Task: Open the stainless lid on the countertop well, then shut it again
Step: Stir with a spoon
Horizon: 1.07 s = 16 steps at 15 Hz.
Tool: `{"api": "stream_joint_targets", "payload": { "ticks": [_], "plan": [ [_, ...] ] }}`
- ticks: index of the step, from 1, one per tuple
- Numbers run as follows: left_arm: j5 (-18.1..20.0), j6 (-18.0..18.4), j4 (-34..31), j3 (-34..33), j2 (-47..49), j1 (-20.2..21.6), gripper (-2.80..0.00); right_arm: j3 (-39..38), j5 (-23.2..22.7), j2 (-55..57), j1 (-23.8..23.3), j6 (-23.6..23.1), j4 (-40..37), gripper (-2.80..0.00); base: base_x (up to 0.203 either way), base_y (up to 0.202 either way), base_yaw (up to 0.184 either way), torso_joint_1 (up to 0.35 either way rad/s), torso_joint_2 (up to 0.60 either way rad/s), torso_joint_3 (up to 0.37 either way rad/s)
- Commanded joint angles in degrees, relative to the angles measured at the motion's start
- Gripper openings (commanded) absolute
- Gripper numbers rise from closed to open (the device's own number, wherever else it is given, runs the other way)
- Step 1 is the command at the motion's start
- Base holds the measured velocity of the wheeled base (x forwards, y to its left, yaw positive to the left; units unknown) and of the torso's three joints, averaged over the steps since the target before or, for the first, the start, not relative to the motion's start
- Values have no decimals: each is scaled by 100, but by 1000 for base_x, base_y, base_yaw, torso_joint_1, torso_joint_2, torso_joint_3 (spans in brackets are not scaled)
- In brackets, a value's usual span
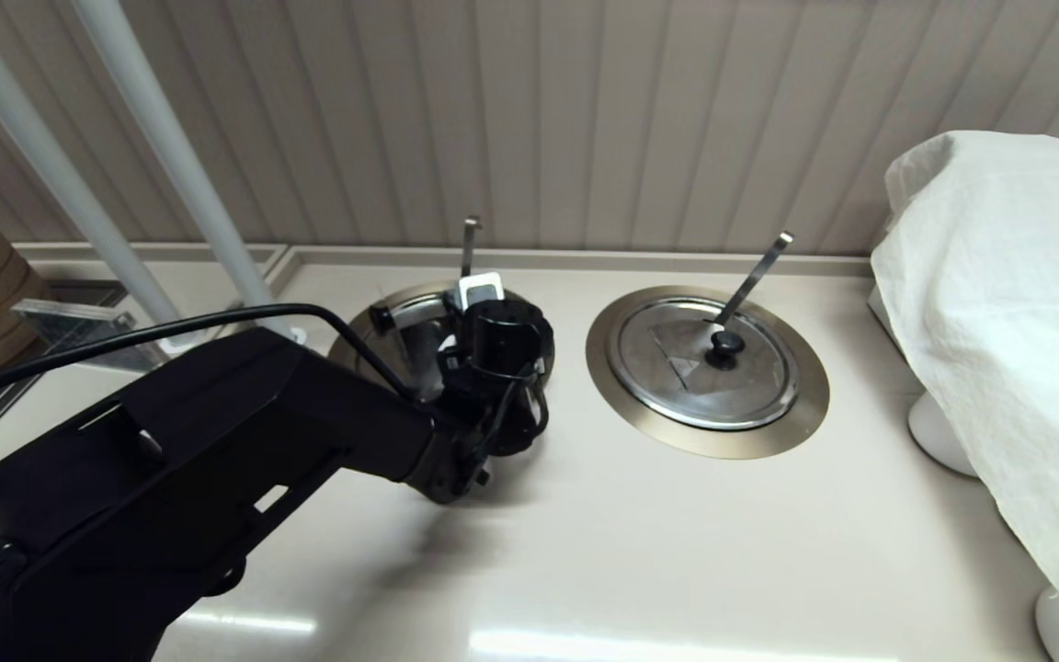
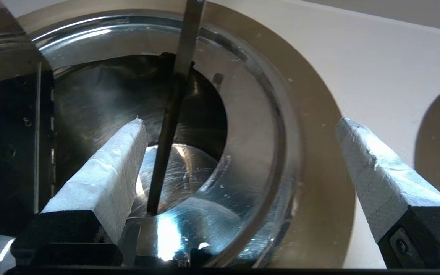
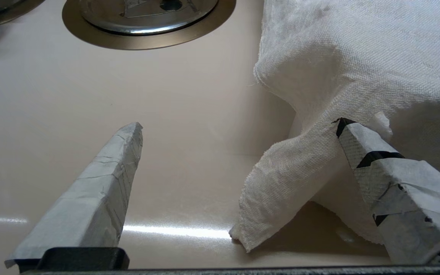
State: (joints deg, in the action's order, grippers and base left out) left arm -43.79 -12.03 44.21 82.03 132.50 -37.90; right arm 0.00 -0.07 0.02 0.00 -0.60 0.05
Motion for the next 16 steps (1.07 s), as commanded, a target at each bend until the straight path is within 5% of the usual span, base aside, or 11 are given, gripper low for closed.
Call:
{"api": "stream_joint_targets", "payload": {
  "ticks": [1,16],
  "plan": [
    [-27,-10,113,-194,-22,82,0,0,-1,6,0,-2,4,0,0,0,0,0,0,0],
    [25,-113,930,-1801,-286,570,0,0,-1,-2,0,-2,4,0,0,0,0,0,0,0]
  ]
}}
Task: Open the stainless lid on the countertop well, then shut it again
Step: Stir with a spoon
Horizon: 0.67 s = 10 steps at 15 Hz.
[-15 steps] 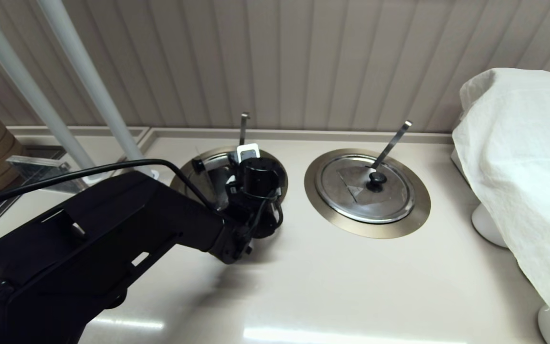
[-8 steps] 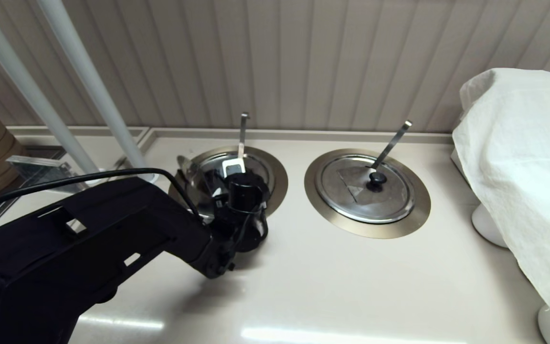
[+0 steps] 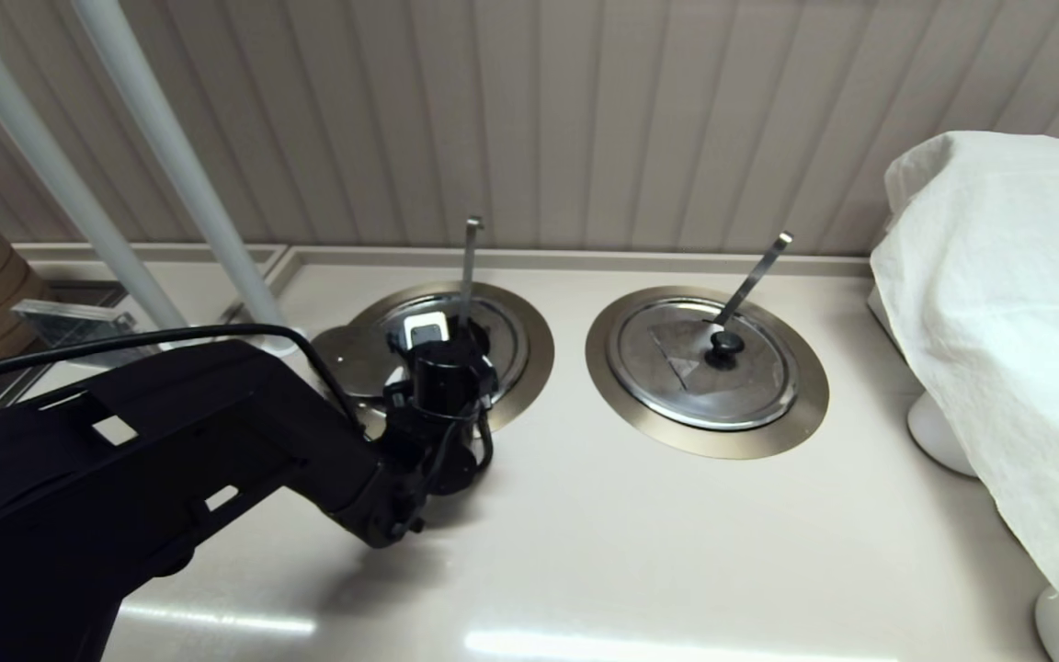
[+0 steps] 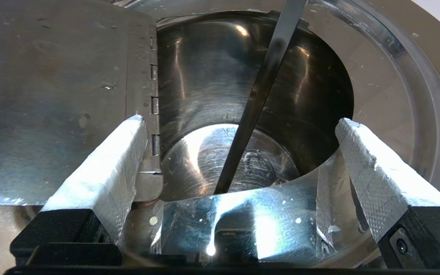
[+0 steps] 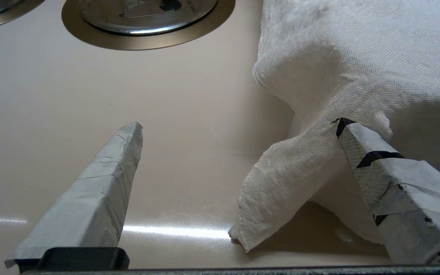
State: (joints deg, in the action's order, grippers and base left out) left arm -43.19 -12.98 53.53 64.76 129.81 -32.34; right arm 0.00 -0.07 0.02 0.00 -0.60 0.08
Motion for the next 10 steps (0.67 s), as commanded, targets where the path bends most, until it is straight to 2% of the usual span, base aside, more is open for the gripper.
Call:
{"api": "stream_joint_targets", "payload": {
  "ticks": [1,4,8,10],
  "plan": [
    [-23,-28,0,-164,-17,50,0,0,-1,6,0,0,1,0,0,0,0,0,0,0],
    [3,-25,-2,-218,0,376,0,0,-1,6,0,-2,1,0,0,0,0,0,0,0],
    [265,-29,0,-275,92,854,0,0,-1,6,0,-2,1,0,0,0,0,0,0,0],
    [338,-21,0,-263,89,954,0,0,-1,6,0,-2,1,0,0,0,0,0,0,0]
  ]
}}
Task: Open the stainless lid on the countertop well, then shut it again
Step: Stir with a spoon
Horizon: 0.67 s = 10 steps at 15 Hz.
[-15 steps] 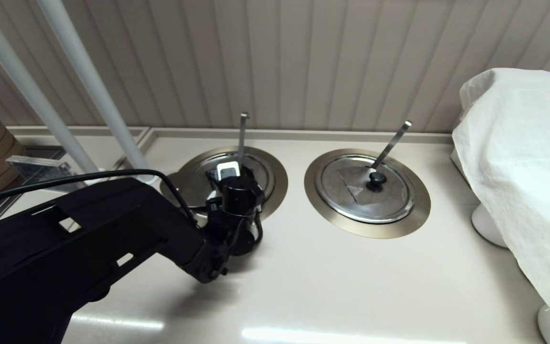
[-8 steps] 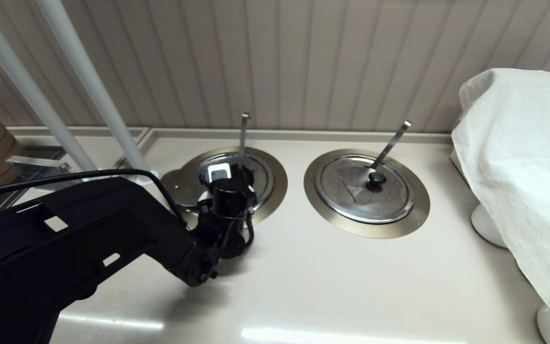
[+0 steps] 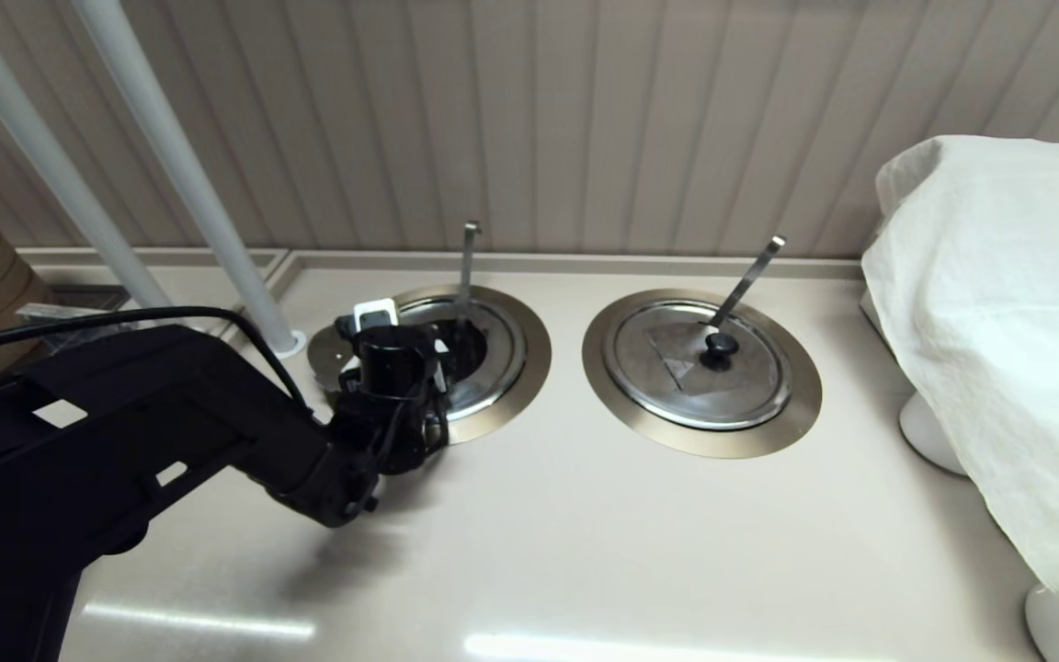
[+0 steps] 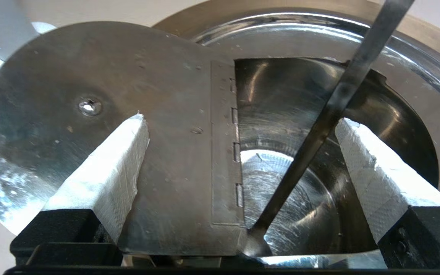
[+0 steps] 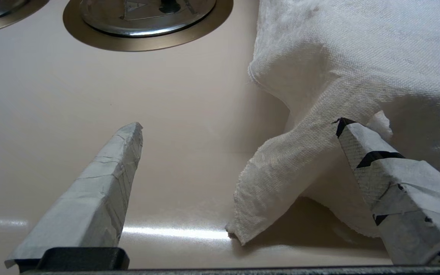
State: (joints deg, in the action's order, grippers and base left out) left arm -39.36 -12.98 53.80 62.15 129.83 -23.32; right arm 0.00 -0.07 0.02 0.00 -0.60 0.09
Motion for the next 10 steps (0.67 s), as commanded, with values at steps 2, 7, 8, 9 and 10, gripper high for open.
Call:
{"api": "stream_joint_targets", "payload": {
  "ticks": [2,7,8,9,10],
  "plan": [
    [-45,-20,-27,-23,188,95,0,0,-1,6,0,-2,0,0,0,0,0,0,0,0],
    [5,-89,-38,-212,-568,-37,0,0,-1,6,0,-2,0,0,0,0,0,0,0,0],
    [9,-78,-56,-208,-796,-86,0,0,-1,6,0,-2,0,0,0,0,0,0,0,0],
    [43,-44,-93,-169,-1002,-115,0,0,-1,6,0,-2,0,0,0,0,0,0,0,0],
    [181,91,-182,-60,-1111,-128,0,0,-1,5,0,-2,0,0,0,0,0,0,0,0]
  ]
}}
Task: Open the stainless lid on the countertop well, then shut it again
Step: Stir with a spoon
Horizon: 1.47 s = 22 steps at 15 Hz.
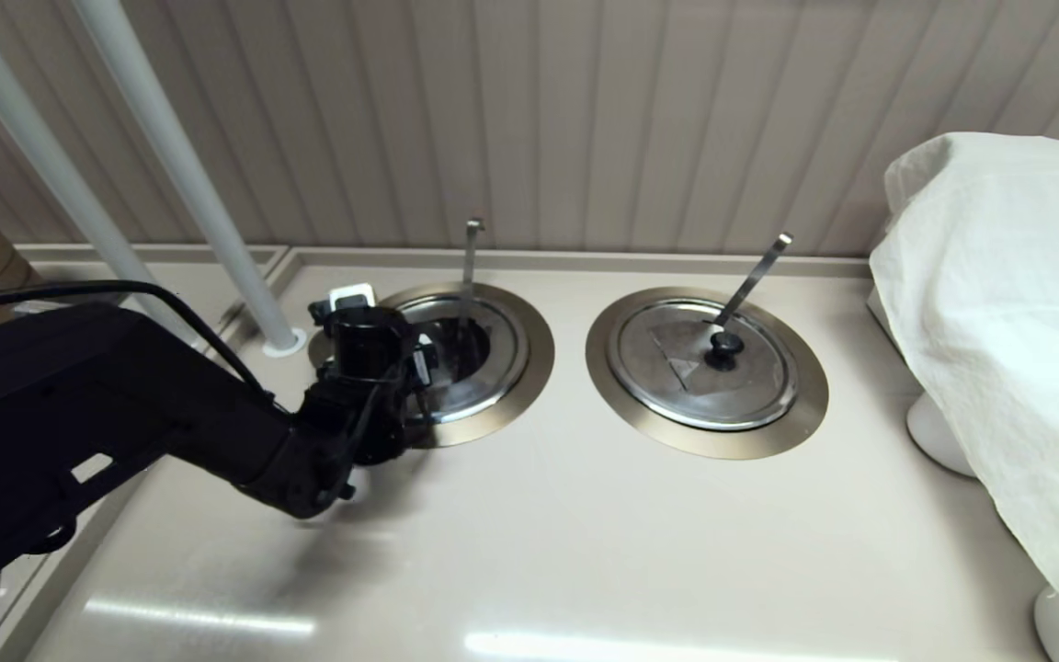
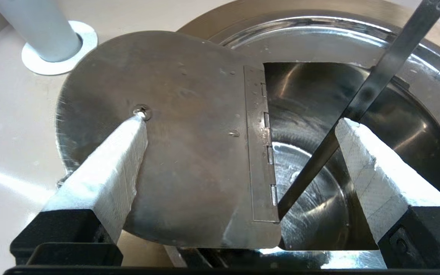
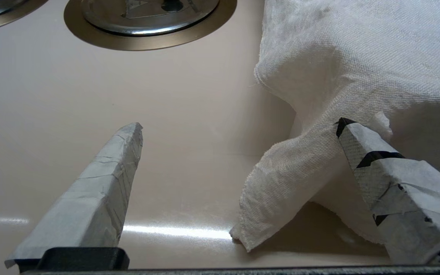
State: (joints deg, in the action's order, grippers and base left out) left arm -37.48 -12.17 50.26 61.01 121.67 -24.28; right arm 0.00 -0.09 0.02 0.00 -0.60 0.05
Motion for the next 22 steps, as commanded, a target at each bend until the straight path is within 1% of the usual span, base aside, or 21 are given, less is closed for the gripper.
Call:
{"api": "stream_joint_targets", "payload": {
  "ticks": [1,4,6,9,11,12,13,14,15,17,19,20,21,22],
  "plan": [
    [165,134,93,176,-315,-33,0,0,0,6,0,-2,4,0,0,0,0,0,0,0],
    [536,471,-125,777,-104,-36,0,0,0,-1,0,-2,3,0,0,0,0,0,0,0],
    [699,585,-311,1433,152,-34,0,0,0,6,0,-2,4,0,0,0,0,0,0,0],
    [1036,632,-1145,2778,684,-21,0,0,0,6,0,-2,4,0,0,0,0,0,0,0],
    [1341,756,-2062,3702,1038,45,0,0,0,-2,0,-2,4,0,0,0,0,0,0,0],
    [1568,854,-2420,4022,1222,98,0,0,0,6,0,-2,4,0,0,0,0,0,0,0],
    [1778,1037,-2656,4149,1315,174,0,0,0,6,0,-2,4,0,0,0,0,0,0,0],
    [1823,1308,-2866,4197,1293,216,0,0,0,6,0,-2,4,0,0,0,0,0,0,0],
    [1877,1409,-3149,4348,1292,249,0,0,0,6,0,-2,4,0,0,0,0,0,0,0],
    [1915,1440,-3429,4785,1443,333,0,0,0,6,0,-2,4,0,0,0,0,0,0,0],
    [1996,1422,-3429,5161,1650,382,0,0,0,6,0,-2,4,0,0,0,0,0,0,0],
    [2227,1301,-3400,5160,1664,385,0,0,0,6,0,-2,4,0,0,0,0,0,0,0],
    [2452,1062,-3330,5158,1698,381,0,0,0,6,0,-2,4,0,0,0,0,0,0,0],
    [2549,952,-3279,5160,1798,380,0,0,0,6,0,-2,4,0,0,0,0,0,0,0]
  ]
}}
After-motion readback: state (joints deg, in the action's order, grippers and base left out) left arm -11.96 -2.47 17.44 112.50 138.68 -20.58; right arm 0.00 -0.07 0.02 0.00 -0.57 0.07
